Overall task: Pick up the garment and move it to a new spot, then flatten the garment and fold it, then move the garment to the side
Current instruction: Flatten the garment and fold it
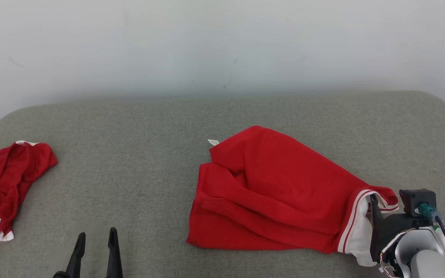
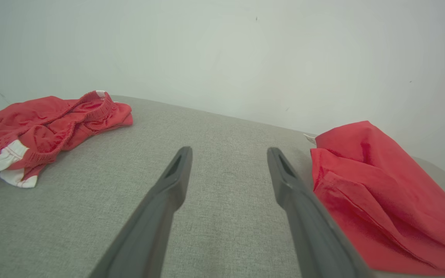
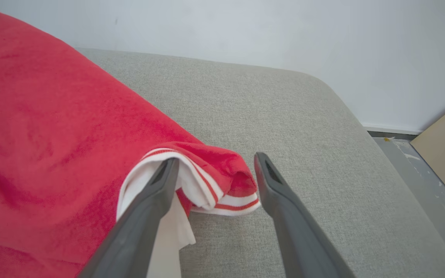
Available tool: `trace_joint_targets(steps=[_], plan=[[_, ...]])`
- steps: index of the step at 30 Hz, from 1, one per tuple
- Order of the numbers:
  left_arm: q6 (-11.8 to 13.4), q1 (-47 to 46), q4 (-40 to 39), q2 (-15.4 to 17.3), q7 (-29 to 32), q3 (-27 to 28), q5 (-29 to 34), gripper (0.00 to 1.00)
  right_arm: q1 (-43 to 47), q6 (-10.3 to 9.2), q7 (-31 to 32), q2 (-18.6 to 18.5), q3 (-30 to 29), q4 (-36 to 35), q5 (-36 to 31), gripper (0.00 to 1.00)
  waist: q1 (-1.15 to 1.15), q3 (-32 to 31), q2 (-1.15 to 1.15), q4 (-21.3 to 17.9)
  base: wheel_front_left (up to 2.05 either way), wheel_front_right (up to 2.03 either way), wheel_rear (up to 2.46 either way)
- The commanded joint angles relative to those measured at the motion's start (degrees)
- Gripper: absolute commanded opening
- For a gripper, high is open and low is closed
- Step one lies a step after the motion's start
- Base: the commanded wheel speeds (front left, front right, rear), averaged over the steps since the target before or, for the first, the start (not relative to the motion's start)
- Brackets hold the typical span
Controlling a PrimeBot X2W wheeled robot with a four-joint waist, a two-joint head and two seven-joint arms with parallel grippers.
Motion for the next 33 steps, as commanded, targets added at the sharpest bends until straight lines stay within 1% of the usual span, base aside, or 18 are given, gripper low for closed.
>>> trace_joint_targets(steps=[1,9,14,17,19,20,23,28,33], plan=[[-0.12,0.19,-0.17,0.02,-0.05,0.22,-0.26,1.00,1.16,-0.13,0.17,0.33,-0.24,-0.90,0.56,1.00,0.00,-0.19,0.00,-1.33,0.00,0.00,0.00],[-0.40,0.19,0.25,0.03,-0.05,0.43,-0.22,1.00,7.98,-0.13,2.98,1.66,-2.89,-10.21,3.42,1.00,0.00,-0.67,0.00,-3.12,0.00,0.00,0.00],[-0.84,0.70,0.64,0.03,-0.05,0.19,0.05,1.00,12.37,-0.13,4.83,2.25,-3.92,-15.20,4.96,1.00,0.00,-1.52,0.00,-3.05,0.00,0.00,0.00],[-0.85,1.13,0.71,0.03,-0.05,0.32,0.30,1.00,14.93,-0.13,4.02,2.38,-3.53,-18.76,5.74,1.00,0.00,-2.12,0.00,-2.85,0.00,0.00,0.00],[-0.82,1.21,0.54,0.02,-0.04,0.47,0.32,1.00,16.53,-0.13,2.08,2.48,-1.89,-21.40,6.21,1.00,0.00,-2.44,0.00,-2.84,0.00,0.00,0.00],[-0.82,1.21,0.54,0.02,-0.04,0.47,0.32,1.00,16.53,-0.13,2.08,2.48,-1.89,-21.40,6.21,1.00,0.00,-2.44,0.00,-2.84,0.00,0.00,0.00],[-0.61,1.79,0.32,0.03,-0.04,0.81,0.28,1.00,18.70,-0.13,-2.10,2.44,0.80,-23.61,7.49,1.00,0.00,-2.90,0.00,-2.96,0.00,0.00,0.00],[-0.22,2.44,0.07,0.03,-0.04,1.15,0.05,1.00,20.49,-0.13,-9.68,2.44,5.86,-24.45,8.57,1.00,0.00,-3.68,0.00,-3.22,0.00,0.00,0.00],[-0.13,2.74,0.01,0.03,-0.04,1.28,0.49,1.00,21.22,-0.13,-14.85,2.45,9.68,-24.65,8.92,1.00,0.00,-4.47,0.00,-3.36,0.00,0.00,0.00]])
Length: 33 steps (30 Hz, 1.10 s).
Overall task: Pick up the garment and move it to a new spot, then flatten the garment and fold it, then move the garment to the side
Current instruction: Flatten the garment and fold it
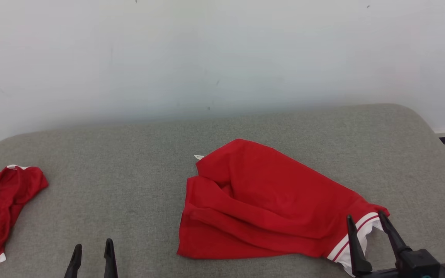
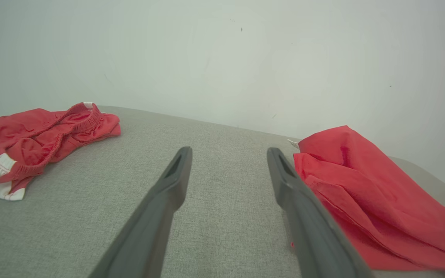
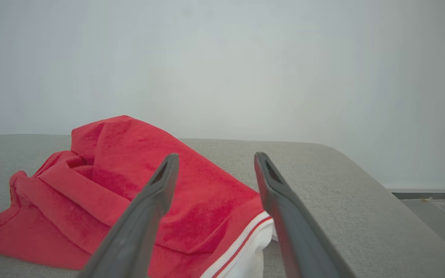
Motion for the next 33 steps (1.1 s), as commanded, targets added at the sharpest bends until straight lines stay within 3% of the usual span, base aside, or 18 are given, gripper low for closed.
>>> trace_joint_targets(steps=[1,10,17,29,33], plan=[[0.19,0.67,-0.15,0.03,-0.04,0.14,0.45,1.00,0.55,-0.13,-0.82,0.01,0.56,-0.09,0.47,1.00,0.01,-0.31,0.00,-0.13,0.00,0.00,0.00],[-0.19,0.81,0.95,0.03,-0.04,-1.34,0.45,1.00,0.78,-0.13,-1.31,0.01,2.90,1.08,1.63,1.00,0.01,-0.65,0.00,-1.70,0.00,0.00,0.00],[-2.76,-6.88,8.04,0.21,0.59,-4.29,0.90,1.00,-0.11,-0.13,-0.93,0.02,3.39,1.48,2.38,1.00,0.01,0.48,0.00,-4.09,0.00,0.00,0.00],[-4.91,-29.53,29.70,1.38,17.70,-4.59,-6.39,1.00,-2.60,-0.13,-0.65,0.02,5.23,1.45,3.67,1.00,0.01,5.19,0.00,-11.52,0.00,0.00,0.00],[-5.06,-32.70,32.94,2.00,20.63,-4.72,-7.26,1.00,-2.75,-0.13,-0.71,0.03,5.29,1.55,3.82,1.00,0.01,6.11,0.00,-12.86,0.00,0.00,0.00]])
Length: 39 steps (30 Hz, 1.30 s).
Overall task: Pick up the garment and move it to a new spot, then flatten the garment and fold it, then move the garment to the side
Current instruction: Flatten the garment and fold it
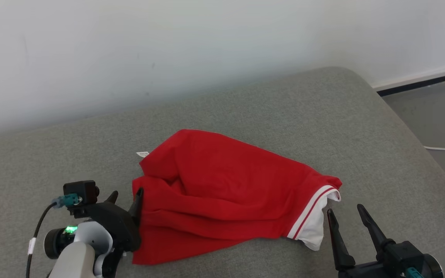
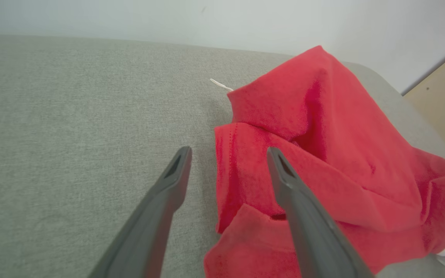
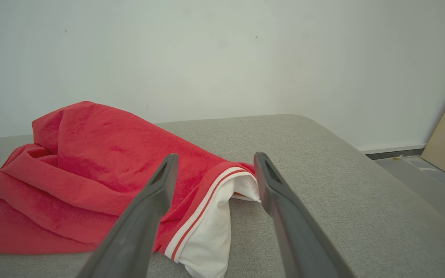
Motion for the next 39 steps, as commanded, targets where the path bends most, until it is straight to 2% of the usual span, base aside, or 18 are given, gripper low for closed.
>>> trace_joint_targets(steps=[1,6,12,15,16,17,18,25,29,34,39], plan=[[-0.22,-0.65,0.50,0.41,0.34,0.05,-0.59,1.00,-0.38,-0.13,-0.15,0.02,0.10,-0.12,0.37,1.00,-0.01,1.82,-0.01,-1.99,0.00,0.00,0.00],[-0.18,-2.79,4.17,1.01,4.84,-0.16,-1.57,1.00,-0.79,-0.13,-0.53,0.02,0.46,0.11,0.74,1.00,-0.01,2.52,-0.01,-3.00,0.00,0.00,0.00],[1.51,-3.01,6.67,1.23,8.31,-0.50,-1.70,1.00,-1.08,-0.13,-0.88,0.02,0.50,0.57,1.09,1.00,-0.01,2.54,-0.01,-3.12,0.00,0.00,0.00],[1.06,-2.99,6.47,0.86,8.83,-1.13,-2.07,1.00,-1.14,-0.13,-1.00,0.01,0.54,0.86,1.21,1.00,-0.01,2.39,-0.01,-2.86,0.00,0.00,0.00],[0.93,-2.91,6.18,0.80,8.60,-1.41,-2.19,0.83,-1.19,-0.13,-1.03,0.02,0.58,0.95,1.25,1.00,-0.01,2.32,-0.01,-2.78,0.00,0.00,0.00],[0.53,-2.78,5.98,0.72,8.60,-1.63,-2.56,0.21,-1.24,-0.13,-1.09,0.02,0.64,1.03,1.29,1.00,-0.01,2.26,-0.01,-2.69,0.00,0.00,0.00],[0.13,-2.69,5.62,0.64,8.46,-1.95,-2.88,0.00,-1.31,-0.13,-1.14,0.02,0.70,1.09,1.38,1.00,-0.01,2.19,-0.01,-2.63,0.00,0.00,0.00],[-1.00,-1.77,4.63,0.23,8.55,-3.65,-5.94,0.00,-1.56,-0.13,-1.13,0.01,1.00,1.41,1.49,1.00,-0.01,1.79,-0.01,-2.39,0.00,0.00,0.00],[-0.86,-2.95,2.41,0.31,2.49,-2.14,-6.89,0.00,-1.19,-0.13,-1.01,0.02,0.33,1.07,1.03,1.00,-0.01,1.53,-0.01,-1.59,0.00,0.00,0.00],[0.58,-3.89,-0.47,0.30,-6.14,0.29,-7.37,0.00,-0.36,-0.13,-0.74,0.02,-0.01,0.81,0.93,1.00,-0.01,0.81,-0.01,-0.02,0.00,0.00,0.00],[2.28,-3.79,-1.98,1.64,-11.39,1.54,-6.00,0.00,-0.10,-0.13,-0.52,0.02,0.77,0.57,1.34,1.00,-0.01,0.24,-0.01,1.32,0.00,0.00,0.00]])
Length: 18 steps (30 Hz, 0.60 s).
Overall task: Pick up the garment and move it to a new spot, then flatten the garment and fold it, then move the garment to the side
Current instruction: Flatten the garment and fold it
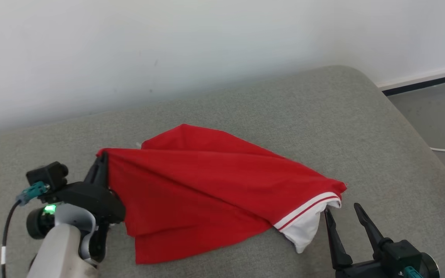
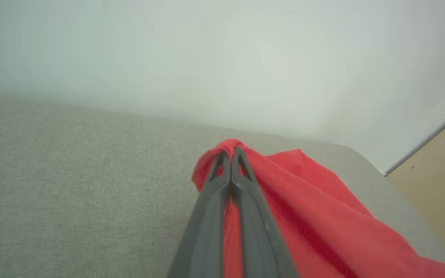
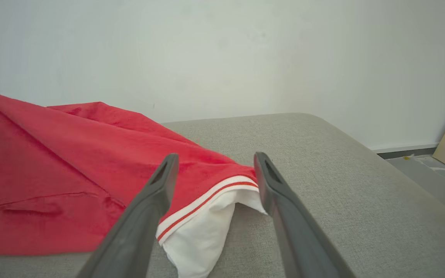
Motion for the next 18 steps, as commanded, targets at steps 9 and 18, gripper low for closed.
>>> trace_joint_targets(steps=[9,18], plan=[[3.56,-2.75,1.05,5.76,-4.16,0.94,3.66,0.00,-0.10,-0.13,0.73,0.00,1.57,-1.27,-0.36,1.00,0.00,1.12,0.00,0.67,0.00,0.00,0.00],[5.08,-7.57,3.90,10.12,-4.48,-0.38,6.86,0.00,-1.57,-0.13,1.27,0.01,3.28,-2.46,-0.54,1.00,0.00,5.20,0.00,-0.90,0.00,0.00,0.00]])
